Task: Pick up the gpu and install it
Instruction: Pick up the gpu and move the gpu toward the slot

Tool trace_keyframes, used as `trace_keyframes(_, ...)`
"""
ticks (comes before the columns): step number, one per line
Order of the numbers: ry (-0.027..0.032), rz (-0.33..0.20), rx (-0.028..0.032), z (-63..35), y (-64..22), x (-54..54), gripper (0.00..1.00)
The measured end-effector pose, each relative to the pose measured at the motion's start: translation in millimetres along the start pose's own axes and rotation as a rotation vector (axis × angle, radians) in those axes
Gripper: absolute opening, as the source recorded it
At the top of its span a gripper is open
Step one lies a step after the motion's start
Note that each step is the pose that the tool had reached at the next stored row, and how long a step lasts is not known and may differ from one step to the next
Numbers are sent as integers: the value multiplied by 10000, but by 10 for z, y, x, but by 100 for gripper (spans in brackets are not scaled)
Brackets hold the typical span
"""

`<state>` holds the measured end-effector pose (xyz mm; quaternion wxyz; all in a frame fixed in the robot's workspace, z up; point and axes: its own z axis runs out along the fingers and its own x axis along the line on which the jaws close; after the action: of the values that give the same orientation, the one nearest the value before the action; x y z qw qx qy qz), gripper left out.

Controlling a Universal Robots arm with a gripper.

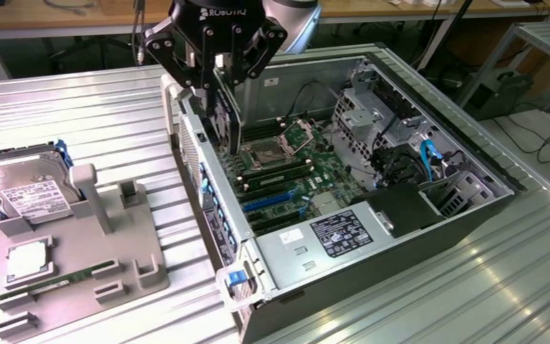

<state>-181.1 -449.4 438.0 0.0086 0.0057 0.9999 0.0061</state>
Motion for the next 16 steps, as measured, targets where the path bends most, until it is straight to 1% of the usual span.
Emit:
trace_keyframes(4, 0, -1, 0, 1, 0, -37, 27)
trace_keyframes(10, 1, -1, 0, 28, 0, -55, 27)
trace_keyframes(16, 1, -59, -1, 42, 1, -171, 27)
